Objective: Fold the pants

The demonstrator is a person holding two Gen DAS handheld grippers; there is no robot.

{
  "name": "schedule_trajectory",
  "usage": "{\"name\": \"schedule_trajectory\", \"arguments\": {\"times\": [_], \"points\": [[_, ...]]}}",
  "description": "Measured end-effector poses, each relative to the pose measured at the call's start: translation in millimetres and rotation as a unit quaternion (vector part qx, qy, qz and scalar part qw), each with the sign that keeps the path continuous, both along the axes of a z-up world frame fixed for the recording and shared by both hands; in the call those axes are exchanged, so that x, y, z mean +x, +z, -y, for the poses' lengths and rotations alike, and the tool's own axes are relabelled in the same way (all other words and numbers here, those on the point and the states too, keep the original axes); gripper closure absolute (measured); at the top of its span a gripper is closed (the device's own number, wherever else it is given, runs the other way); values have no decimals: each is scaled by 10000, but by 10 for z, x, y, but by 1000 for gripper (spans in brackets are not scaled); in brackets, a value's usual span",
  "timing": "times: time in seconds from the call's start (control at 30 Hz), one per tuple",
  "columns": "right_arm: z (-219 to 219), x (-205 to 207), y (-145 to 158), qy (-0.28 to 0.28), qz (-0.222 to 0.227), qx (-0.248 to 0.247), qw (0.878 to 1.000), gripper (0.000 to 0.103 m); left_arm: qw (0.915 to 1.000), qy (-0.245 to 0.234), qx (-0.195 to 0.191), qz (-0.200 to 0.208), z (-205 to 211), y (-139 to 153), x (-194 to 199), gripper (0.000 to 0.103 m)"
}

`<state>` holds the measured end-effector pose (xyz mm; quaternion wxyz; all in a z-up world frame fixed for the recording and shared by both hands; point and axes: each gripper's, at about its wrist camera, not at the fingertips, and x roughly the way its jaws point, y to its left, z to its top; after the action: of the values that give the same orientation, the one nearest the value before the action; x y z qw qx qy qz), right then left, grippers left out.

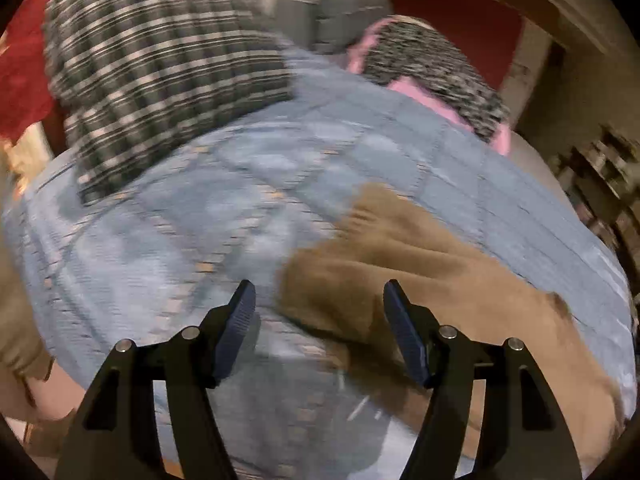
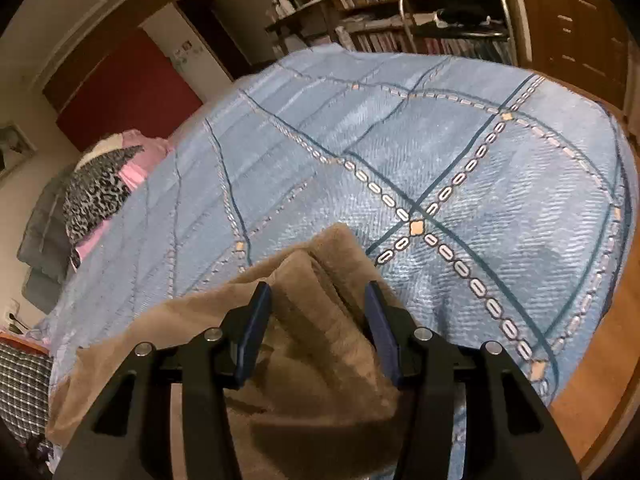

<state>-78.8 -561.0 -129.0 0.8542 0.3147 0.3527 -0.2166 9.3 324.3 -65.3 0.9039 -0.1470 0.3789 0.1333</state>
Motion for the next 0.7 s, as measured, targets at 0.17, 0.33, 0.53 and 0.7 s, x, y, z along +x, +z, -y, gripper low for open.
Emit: {"name": "schedule_trajectory", "arguments": {"times": [0.17,0.33,0.53,0.7], "points": [[-43,34,-3,125,-86,-265,9995,63,9953,-968,-69,30,850,-28,289,32],[-153,12,98,229,-40,-624,9978,77,9828,-1790,-459,-12,1712,-147,531,32],[-109,-124,345,-277,107,-1060,9939,95,9554,-2918,-384,-260,2737,-295,504,32],[34,-153,370,-139,423,-511,9977,92,9303,-3615,-369,-497,3329,-402,318,32]]}}
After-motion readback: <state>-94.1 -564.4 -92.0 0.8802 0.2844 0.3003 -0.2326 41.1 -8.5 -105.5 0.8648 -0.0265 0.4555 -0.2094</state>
